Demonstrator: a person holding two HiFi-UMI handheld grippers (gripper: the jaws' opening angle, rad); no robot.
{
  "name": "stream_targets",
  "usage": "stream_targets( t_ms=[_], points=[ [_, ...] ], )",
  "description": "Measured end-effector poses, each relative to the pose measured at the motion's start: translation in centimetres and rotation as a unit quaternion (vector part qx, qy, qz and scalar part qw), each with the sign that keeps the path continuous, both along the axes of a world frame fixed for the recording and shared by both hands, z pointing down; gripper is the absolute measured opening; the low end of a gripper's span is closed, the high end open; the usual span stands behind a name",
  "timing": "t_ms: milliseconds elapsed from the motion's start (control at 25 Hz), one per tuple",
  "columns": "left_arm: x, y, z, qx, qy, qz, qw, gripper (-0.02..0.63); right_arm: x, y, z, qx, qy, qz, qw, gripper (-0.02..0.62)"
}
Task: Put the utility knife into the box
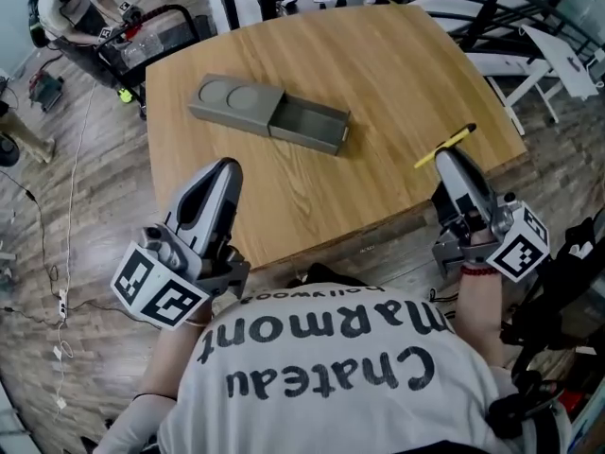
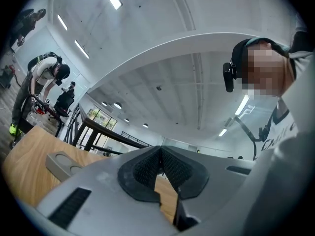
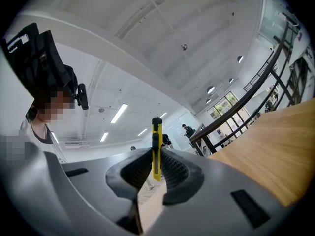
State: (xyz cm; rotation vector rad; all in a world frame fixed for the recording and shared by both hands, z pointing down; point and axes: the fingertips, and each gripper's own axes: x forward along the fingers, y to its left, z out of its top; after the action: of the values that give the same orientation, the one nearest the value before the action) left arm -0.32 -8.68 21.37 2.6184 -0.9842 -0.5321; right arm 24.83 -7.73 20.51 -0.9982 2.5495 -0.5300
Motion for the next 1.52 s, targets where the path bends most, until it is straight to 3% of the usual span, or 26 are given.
stream_targets(
  t_ms=[280, 440, 600, 800, 1120, 1320, 1520],
  points=[
    [-0.4, 1.1, 0.2, -0.007, 0.003, -0.045, 0.999, 0.006, 0.4, -0.5, 0.1, 0.001, 0.0, -0.032, 0.999, 0.055],
    [0.0, 1.9, 0.2, -0.004, -0.006, -0.049, 0.9988, 0.006, 0.3, -0.2, 0.2, 0.008, 0.002, -0.04, 0.999, 0.055],
    [0.0, 1.7, -0.6, 0.008, 0.013, -0.056, 0.9983, 0.006, 1.1, 0.1, 0.6, 0.005, -0.013, -0.04, 0.999, 0.055],
    [1.2, 1.9, -1.2, 0.02, 0.017, -0.032, 0.9991, 0.006, 2.9, 0.6, 0.1, 0.013, -0.012, -0.015, 1.0, 0.055],
    [2.7, 1.7, -0.6, 0.032, -0.029, -0.006, 0.9991, 0.006, 3.7, 0.9, 0.8, 0.013, -0.014, 0.001, 1.0, 0.055],
    [2.3, 0.2, 0.2, 0.004, -0.008, -0.005, 0.9999, 0.006, 3.6, 0.6, 1.1, 0.004, 0.0, 0.005, 1.0, 0.055],
    [2.6, -0.4, 0.0, 0.012, -0.018, 0.01, 0.9997, 0.006, 3.3, -1.0, 1.0, -0.002, -0.014, 0.004, 1.0, 0.055]
  ],
)
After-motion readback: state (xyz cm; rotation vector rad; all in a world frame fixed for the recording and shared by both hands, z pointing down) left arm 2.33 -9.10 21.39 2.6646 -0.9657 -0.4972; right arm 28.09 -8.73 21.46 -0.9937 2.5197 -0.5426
